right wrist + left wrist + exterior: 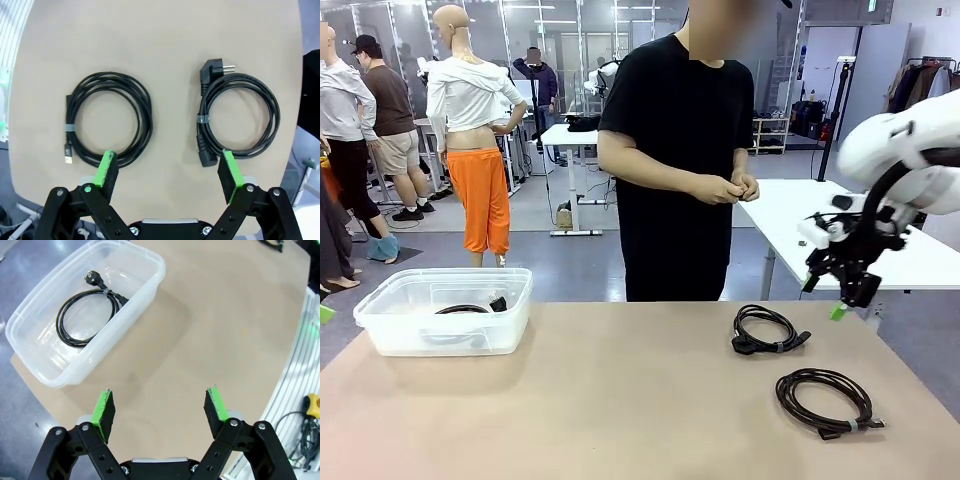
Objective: Organize and store the cables.
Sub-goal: Place the Power Cable into the Organizing box.
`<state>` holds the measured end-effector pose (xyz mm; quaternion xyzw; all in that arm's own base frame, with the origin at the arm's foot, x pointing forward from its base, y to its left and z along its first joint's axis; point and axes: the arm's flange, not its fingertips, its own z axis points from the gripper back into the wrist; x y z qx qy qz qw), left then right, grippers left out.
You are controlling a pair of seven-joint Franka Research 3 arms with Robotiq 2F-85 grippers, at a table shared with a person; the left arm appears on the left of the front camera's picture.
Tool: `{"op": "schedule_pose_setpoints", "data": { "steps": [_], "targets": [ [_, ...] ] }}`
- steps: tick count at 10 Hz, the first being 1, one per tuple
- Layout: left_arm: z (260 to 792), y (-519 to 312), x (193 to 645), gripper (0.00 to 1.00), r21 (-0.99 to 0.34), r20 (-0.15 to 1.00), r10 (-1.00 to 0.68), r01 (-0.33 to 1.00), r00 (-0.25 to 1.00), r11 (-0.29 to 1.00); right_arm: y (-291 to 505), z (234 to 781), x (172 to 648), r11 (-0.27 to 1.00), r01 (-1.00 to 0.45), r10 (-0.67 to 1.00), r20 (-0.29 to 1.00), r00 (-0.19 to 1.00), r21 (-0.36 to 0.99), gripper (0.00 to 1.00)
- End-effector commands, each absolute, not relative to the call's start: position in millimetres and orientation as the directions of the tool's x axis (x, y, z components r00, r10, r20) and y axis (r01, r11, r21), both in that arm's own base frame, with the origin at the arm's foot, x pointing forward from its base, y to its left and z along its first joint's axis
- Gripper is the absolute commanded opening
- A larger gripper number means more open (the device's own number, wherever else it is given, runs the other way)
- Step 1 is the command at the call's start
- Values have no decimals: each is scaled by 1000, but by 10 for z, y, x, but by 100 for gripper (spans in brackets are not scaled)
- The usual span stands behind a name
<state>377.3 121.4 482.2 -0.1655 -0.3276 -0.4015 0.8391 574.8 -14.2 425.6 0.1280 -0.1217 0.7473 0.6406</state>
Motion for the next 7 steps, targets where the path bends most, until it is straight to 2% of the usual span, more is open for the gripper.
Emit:
{"op": "schedule_pose_setpoints", "data": {
  "steps": [1,7],
  "targets": [
    [4874,1218,3789,91,-35,679,-555,776,481,630,67,4139,5974,-110,-994,950,293,-103,7,100],
    [4874,1218,3789,91,-35,679,-555,776,481,630,368,3428,6093,-7,-998,984,175,-18,-62,100]
  ]
}}
